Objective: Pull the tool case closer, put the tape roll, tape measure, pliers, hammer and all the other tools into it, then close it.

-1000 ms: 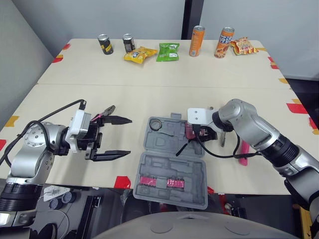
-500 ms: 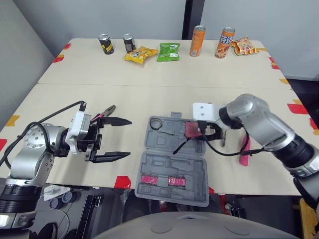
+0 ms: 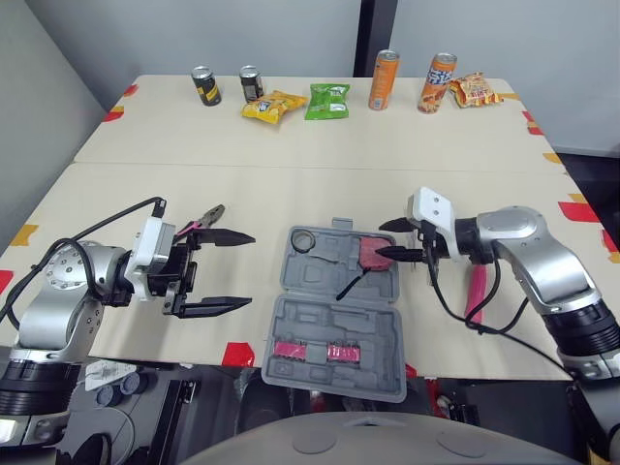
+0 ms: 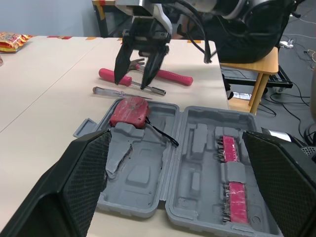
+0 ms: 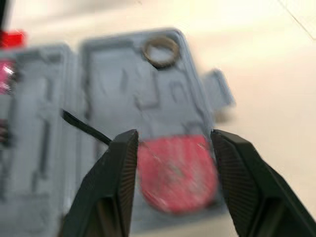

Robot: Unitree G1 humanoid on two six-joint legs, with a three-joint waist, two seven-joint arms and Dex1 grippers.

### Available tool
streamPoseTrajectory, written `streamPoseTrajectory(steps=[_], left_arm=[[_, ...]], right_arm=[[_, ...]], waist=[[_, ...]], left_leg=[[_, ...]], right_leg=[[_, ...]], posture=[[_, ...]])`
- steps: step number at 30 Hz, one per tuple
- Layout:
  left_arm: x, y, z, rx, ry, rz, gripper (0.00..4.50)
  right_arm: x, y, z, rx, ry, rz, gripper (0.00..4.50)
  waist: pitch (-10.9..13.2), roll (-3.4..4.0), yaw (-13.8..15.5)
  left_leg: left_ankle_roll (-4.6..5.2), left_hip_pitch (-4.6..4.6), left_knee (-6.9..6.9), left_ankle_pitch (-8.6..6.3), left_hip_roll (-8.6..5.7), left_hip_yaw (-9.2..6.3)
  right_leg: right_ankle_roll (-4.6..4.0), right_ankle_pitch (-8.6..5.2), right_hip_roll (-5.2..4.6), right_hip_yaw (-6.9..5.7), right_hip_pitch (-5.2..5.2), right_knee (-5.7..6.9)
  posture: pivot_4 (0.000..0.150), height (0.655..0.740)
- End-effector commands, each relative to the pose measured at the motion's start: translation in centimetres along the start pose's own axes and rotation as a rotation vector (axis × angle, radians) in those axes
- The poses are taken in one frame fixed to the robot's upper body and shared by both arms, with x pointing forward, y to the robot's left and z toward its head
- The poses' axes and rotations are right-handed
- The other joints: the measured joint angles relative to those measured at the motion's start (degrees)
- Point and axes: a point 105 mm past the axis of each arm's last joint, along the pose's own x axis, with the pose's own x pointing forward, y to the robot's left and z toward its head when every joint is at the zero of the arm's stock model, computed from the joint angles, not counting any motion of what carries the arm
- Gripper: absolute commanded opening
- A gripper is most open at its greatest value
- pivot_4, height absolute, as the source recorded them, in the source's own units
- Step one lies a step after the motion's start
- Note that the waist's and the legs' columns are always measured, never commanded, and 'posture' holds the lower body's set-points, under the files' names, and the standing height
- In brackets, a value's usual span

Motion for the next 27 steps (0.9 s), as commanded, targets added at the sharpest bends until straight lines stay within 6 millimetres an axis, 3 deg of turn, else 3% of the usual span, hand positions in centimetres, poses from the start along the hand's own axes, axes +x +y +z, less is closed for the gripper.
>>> streamPoseTrajectory(steps=[1, 8, 11, 20, 27], left_arm=[[-0.3, 0.0, 0.6, 0.033, -0.009, 0.001, 4.50], [-0.4, 0.0, 0.5, 0.034, -0.009, 0.003, 4.50], [-0.5, 0.0, 0.4, 0.035, -0.007, 0.004, 4.50], [-0.6, 0.0, 0.4, 0.038, -0.003, 0.003, 4.50], [-0.4, 0.2, 0.5, 0.043, -0.006, -0.001, 4.50]], right_arm=[[-0.7, -0.8, 0.4, -0.021, -0.140, -0.052, 2.65], [-0.3, -1.2, -1.4, 0.003, -0.283, -0.083, 2.65], [-0.2, -1.4, -2.4, -0.017, -0.275, -0.093, 1.79], [0.2, -1.2, -4.0, -0.037, -0.284, -0.096, 1.79], [1.6, -0.9, -5.6, -0.023, -0.280, -0.085, 1.79]], waist=[[0.0, 0.00, -0.1], [0.0, -0.01, -0.4], [0.0, -0.01, -0.4], [0.0, -0.02, -0.6], [0.0, -0.02, -0.9]], left_leg=[[0.00, 0.00, 0.00, 0.00, 0.00, 0.00], [0.01, -0.01, 0.01, 0.00, 0.00, -0.03], [0.01, -0.02, 0.02, 0.00, -0.01, -0.05], [0.02, -0.04, 0.03, 0.00, -0.01, -0.07], [0.02, -0.04, 0.04, 0.00, 0.00, -0.07]], right_leg=[[0.00, 0.00, -0.01, -0.01, 0.00, 0.00], [-0.01, -0.01, -0.01, -0.03, 0.00, 0.00], [-0.02, -0.01, -0.01, -0.06, 0.00, 0.01], [-0.02, -0.01, -0.01, -0.08, 0.00, 0.01], [-0.02, -0.01, -0.01, -0.09, 0.00, 0.02]], posture=[[0.150, 0.7400], [0.150, 0.7400], [0.150, 0.7400], [0.150, 0.7400], [0.150, 0.7400]])
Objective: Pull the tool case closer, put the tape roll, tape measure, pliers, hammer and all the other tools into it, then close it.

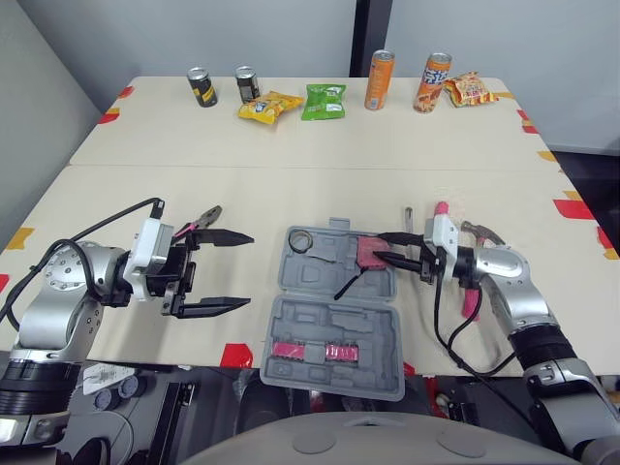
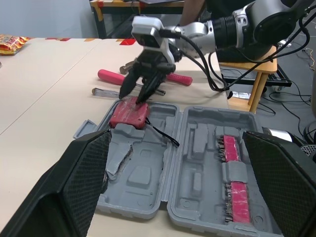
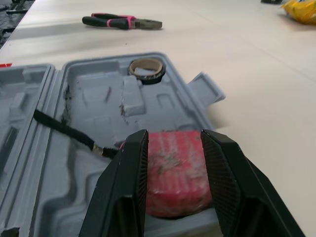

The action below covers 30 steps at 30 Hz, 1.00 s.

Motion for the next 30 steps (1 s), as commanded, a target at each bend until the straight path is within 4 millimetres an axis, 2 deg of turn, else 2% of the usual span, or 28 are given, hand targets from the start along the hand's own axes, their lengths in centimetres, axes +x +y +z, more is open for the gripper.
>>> streamPoseTrajectory(steps=[1, 12, 16, 19, 22, 25, 27, 30], left_arm=[[-0.2, 0.1, 0.7, 0.037, -0.005, -0.005, 4.50], [-0.2, 0.2, 0.8, 0.039, 0.001, -0.002, 4.50], [-0.2, 0.2, 0.8, 0.037, 0.002, 0.002, 4.50], [-0.3, 0.1, 0.8, 0.036, 0.002, 0.004, 4.50], [-0.3, 0.2, 0.7, 0.030, 0.004, 0.010, 4.50], [-0.3, 0.2, 0.6, 0.023, 0.008, 0.023, 4.50], [-0.4, 0.3, 0.5, 0.021, 0.008, 0.043, 4.50], [-0.6, 0.6, 0.6, 0.012, -0.006, 0.095, 4.50]], right_arm=[[0.6, -0.1, -0.3, -0.022, -0.003, 0.007, 1.79], [0.5, 0.9, -5.2, 0.115, 0.219, 0.065, 1.79], [-0.6, 2.1, -8.1, 0.225, 0.415, 0.115, 1.79], [-0.9, 2.3, -9.1, 0.243, 0.498, 0.116, 1.79], [-0.2, 1.6, -8.3, 0.213, 0.461, 0.084, 1.79], [0.6, 0.7, -6.5, 0.166, 0.362, 0.052, 1.79], [0.8, -0.1, -4.6, 0.112, 0.266, 0.028, 1.79], [0.6, -1.2, -0.4, 0.027, 0.075, -0.016, 1.79]], waist=[[0.0, -0.03, -0.2], [-0.6, -0.42, -0.8], [-1.1, -0.74, -0.9], [-1.9, -0.79, -0.8], [-2.1, -1.07, -0.7], [-2.1, -1.06, -0.8], [-2.1, -1.09, -0.7], [-1.6, -1.00, -0.6]], left_leg=[[0.00, 0.00, 0.00, 0.00, 0.00, 0.00], [0.02, 0.14, 0.04, 0.01, 0.02, -0.01], [0.03, 0.66, -0.08, 0.01, 0.04, 0.10], [0.04, 1.19, -0.54, 0.00, 0.06, 0.10], [0.06, 1.85, -0.88, -0.03, 0.08, 0.11], [0.08, 1.87, -0.88, -0.05, 0.09, 0.15], [0.08, 1.84, -0.90, -0.05, 0.09, 0.14], [0.09, 1.70, -0.90, -0.05, 0.10, 0.16]], right_leg=[[0.00, 0.00, 0.00, 0.00, 0.00, 0.00], [-0.05, -0.02, 0.00, -0.01, 0.08, -0.04], [-0.12, -0.06, -0.01, 0.05, 0.41, -0.14], [-0.16, -0.08, -0.01, -0.05, 1.04, -0.59], [-0.21, -0.11, -0.03, -0.11, 1.78, -1.02], [-0.26, -0.14, -0.07, -0.12, 1.81, -1.05], [-0.28, -0.15, -0.06, -0.14, 1.76, -1.04], [-0.29, -0.15, -0.07, -0.13, 1.62, -1.03]], posture=[[0.150, 0.7400], [0.150, 0.7400], [0.150, 0.7400], [0.150, 0.7400], [0.150, 0.7400], [0.150, 0.7400], [0.150, 0.7400], [0.150, 0.7400]])
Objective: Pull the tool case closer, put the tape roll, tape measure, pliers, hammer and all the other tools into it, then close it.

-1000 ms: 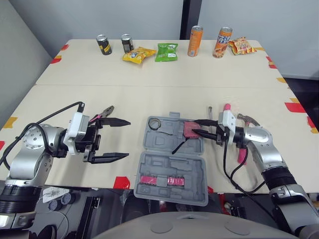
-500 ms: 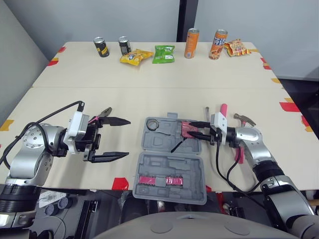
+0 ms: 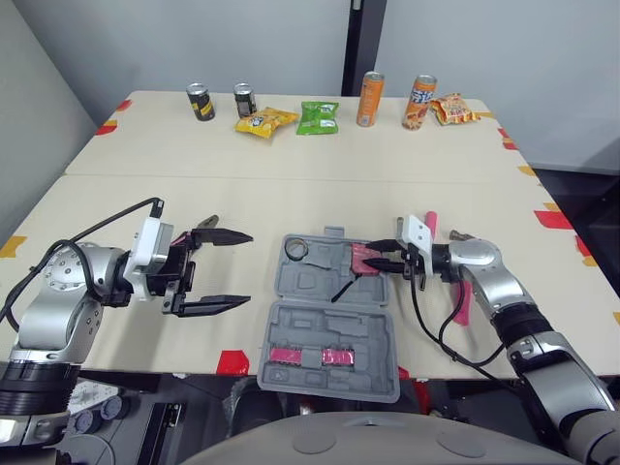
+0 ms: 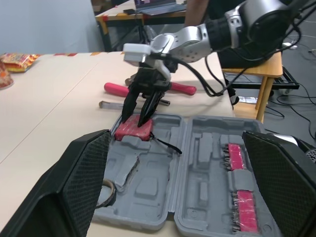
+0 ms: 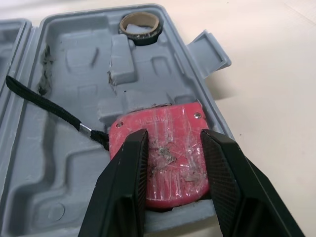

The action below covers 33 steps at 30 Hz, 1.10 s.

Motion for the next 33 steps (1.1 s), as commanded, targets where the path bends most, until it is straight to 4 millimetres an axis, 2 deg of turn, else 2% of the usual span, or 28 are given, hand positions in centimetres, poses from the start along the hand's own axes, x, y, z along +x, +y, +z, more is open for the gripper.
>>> streamPoseTrajectory(steps=[1, 4, 6, 8, 10, 12, 13, 16, 17, 20, 22, 24, 28, 33], left_arm=[[-0.6, 0.5, 0.8, 0.019, -0.018, 0.070, 4.50], [-1.1, 0.6, 0.9, 0.003, -0.032, 0.132, 4.50], [-1.6, 0.7, 0.7, -0.010, -0.034, 0.176, 4.50], [-2.7, 1.2, 0.5, -0.030, -0.045, 0.287, 4.50], [-4.0, 1.6, 0.2, -0.049, -0.060, 0.389, 4.50], [-5.2, 1.7, -0.3, -0.065, -0.059, 0.468, 4.50], [-6.0, 1.8, -0.5, -0.076, -0.061, 0.520, 4.50], [-10.4, 1.8, -2.5, -0.129, -0.039, 0.753, 4.50], [-11.8, 1.7, -3.2, -0.146, -0.028, 0.817, 4.50], [-13.9, 1.2, -4.4, -0.174, -0.010, 0.914, 4.50], [-16.8, -0.1, -6.6, -0.237, 0.034, 1.046, 4.50], [-18.5, -1.2, -8.0, -0.282, 0.066, 1.118, 4.50], [-20.3, -2.9, -10.1, -0.352, 0.122, 1.180, 4.50], [-21.0, -3.5, -11.4, -0.383, 0.168, 1.180, 4.50]], right_arm=[[-1.6, -0.4, 2.7, -0.044, -0.137, -0.038, 1.79], [-3.2, -0.2, 4.5, -0.068, -0.205, -0.054, 1.79], [-4.4, -0.1, 5.2, -0.076, -0.230, -0.071, 1.79], [-6.9, -0.2, 6.4, -0.075, -0.282, -0.129, 1.79], [-9.0, -0.3, 6.7, -0.051, -0.302, -0.190, 1.79], [-10.7, -0.6, 6.3, -0.023, -0.292, -0.252, 1.79], [-11.7, -0.7, 5.7, -0.004, -0.283, -0.289, 1.79], [-16.7, -1.1, 2.9, 0.068, -0.231, -0.481, 1.79], [-18.1, -1.0, 2.1, 0.086, -0.218, -0.536, 2.03], [-20.1, -0.8, 0.9, 0.126, -0.213, -0.620, 2.99], [-22.6, 0.3, -1.5, 0.212, -0.191, -0.726, 3.67], [-24.2, 1.1, -3.2, 0.268, -0.177, -0.803, 4.37], [-26.3, 2.0, -5.5, 0.337, -0.147, -0.902, 4.48], [-27.0, 2.8, -6.9, 0.370, -0.116, -0.930, 4.48]], waist=[[0.5, 0.24, 0.1], [0.8, 0.46, 0.5], [1.0, 0.47, 0.5], [1.2, 0.49, 0.7], [1.3, 0.55, 1.1], [1.5, 0.49, 1.3], [1.5, 0.49, 1.3], [1.6, 0.47, 1.3], [1.6, 0.46, 1.3], [1.9, 0.37, 1.2], [1.9, 0.41, 1.0], [1.9, 0.41, 0.8], [2.0, 0.44, 0.2], [2.1, 0.55, -0.1]], left_leg=[[0.02, -0.08, 0.00, -0.01, 0.00, 0.03], [0.06, -0.77, 0.04, 0.04, -0.03, -0.02], [0.05, -0.87, 0.10, 0.04, -0.03, -0.03], [0.04, -0.87, 0.09, 0.04, -0.02, -0.04], [0.02, -0.86, 0.05, 0.03, -0.02, -0.04], [0.02, -0.85, 0.03, 0.02, -0.02, -0.04], [0.02, -0.85, 0.03, 0.02, -0.02, -0.04], [0.01, -0.83, -0.04, 0.01, -0.04, -0.03], [0.00, -0.83, -0.07, 0.01, -0.04, -0.03], [0.01, -0.82, -0.10, 0.00, -0.06, -0.03], [0.10, -0.79, -0.11, 0.02, -0.05, -0.02], [0.36, -0.72, -0.20, -0.11, -0.05, -0.03], [0.48, -0.73, -0.30, -0.14, -0.06, -0.03], [0.81, -0.59, -0.31, -0.15, 0.11, -0.06]], right_leg=[[0.00, 0.00, 0.00, 0.02, -0.10, 0.00], [0.04, 0.03, 0.08, 0.02, -0.85, 0.20], [0.05, 0.03, 0.10, 0.02, -1.01, 0.33], [0.08, 0.05, 0.10, 0.02, -1.00, 0.28], [0.10, 0.06, 0.09, 0.03, -0.97, 0.16], [0.13, 0.08, 0.09, 0.03, -0.93, 0.07], [0.13, 0.08, 0.09, 0.04, -0.93, 0.05], [0.14, 0.08, 0.09, 0.04, -0.91, 0.00], [0.14, 0.08, 0.09, 0.04, -0.91, -0.02], [0.14, 0.08, 0.09, 0.04, -0.89, -0.11], [0.15, 0.08, 0.08, 0.05, -0.87, -0.14], [0.14, 0.08, 0.07, 0.02, -0.80, -0.19], [0.14, 0.08, 0.04, 0.01, -0.75, -0.38], [0.12, 0.07, -0.06, -0.05, -0.57, -0.36]], posture=[[0.150, 0.7400], [0.150, 0.7400], [0.150, 0.7400], [0.150, 0.7400], [0.150, 0.7400], [0.150, 0.7400], [0.150, 0.7400], [0.150, 0.7400], [0.150, 0.7400], [0.150, 0.7400], [0.150, 0.7400], [0.150, 0.7400], [0.150, 0.7400], [0.150, 0.7400]])
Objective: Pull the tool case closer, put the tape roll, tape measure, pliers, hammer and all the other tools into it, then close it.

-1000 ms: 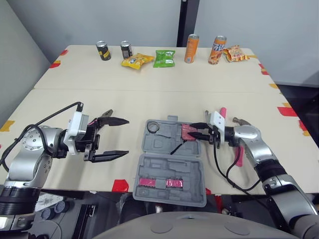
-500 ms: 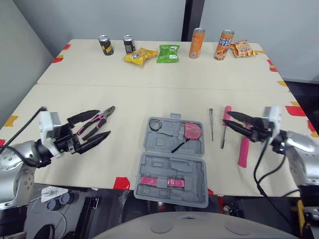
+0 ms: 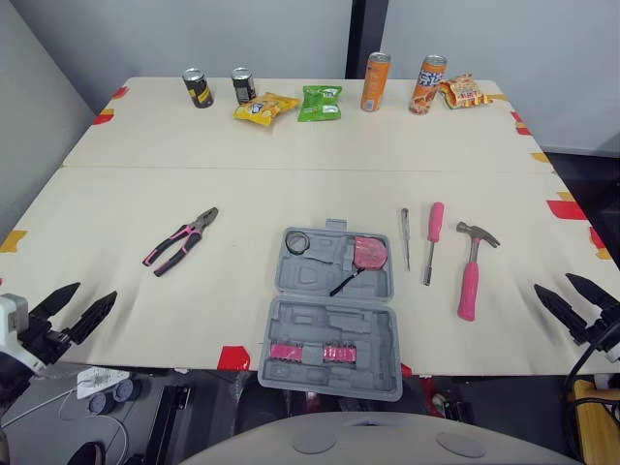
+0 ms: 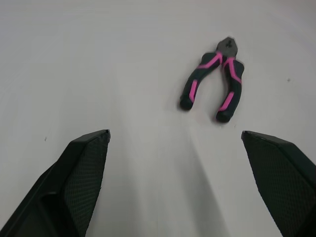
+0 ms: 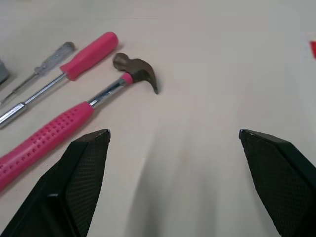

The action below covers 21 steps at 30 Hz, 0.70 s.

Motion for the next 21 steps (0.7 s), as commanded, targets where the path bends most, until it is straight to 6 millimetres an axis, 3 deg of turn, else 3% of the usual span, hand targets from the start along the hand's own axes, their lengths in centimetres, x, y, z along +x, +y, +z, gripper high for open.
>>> streamPoseTrajectory(steps=[1, 9, 17, 21], left_arm=[[-0.3, 0.8, 0.8, 0.056, -0.004, 0.005, 4.50], [1.1, -0.4, 1.4, 0.106, 0.001, -0.091, 4.50], [5.9, -3.3, 3.7, 0.190, 0.004, -0.242, 4.50], [8.7, -3.4, 4.2, 0.230, 0.055, -0.235, 4.50]], right_arm=[[-0.7, -0.6, 0.5, -0.034, -0.015, -0.025, 4.48], [0.5, 0.2, 2.0, -0.062, -0.081, 0.021, 4.48], [5.1, 6.5, 6.1, -0.177, -0.154, 0.386, 4.48], [7.3, 11.6, 8.5, -0.257, -0.176, 0.638, 4.48]], waist=[[0.0, 0.05, 0.0], [0.1, 0.09, -0.2], [0.1, 0.13, -0.1], [0.1, 0.13, -0.2]], left_leg=[[0.01, 0.00, 0.00, 0.00, 0.00, -0.01], [0.15, -0.02, 0.00, 0.02, -0.05, 0.00], [0.32, -0.04, 0.04, 0.04, -0.08, -0.08], [0.35, -0.14, 0.10, 0.06, -0.10, -0.10]], right_leg=[[0.00, 0.00, -0.01, -0.01, 0.01, 0.00], [-0.03, -0.01, -0.11, -0.05, 0.01, 0.02], [-0.10, -0.04, -0.16, -0.16, -0.02, 0.19], [-0.10, -0.04, -0.17, -0.20, -0.21, 0.37]], posture=[[0.150, 0.7400], [0.150, 0.7400], [0.150, 0.7400], [0.150, 0.7400]])
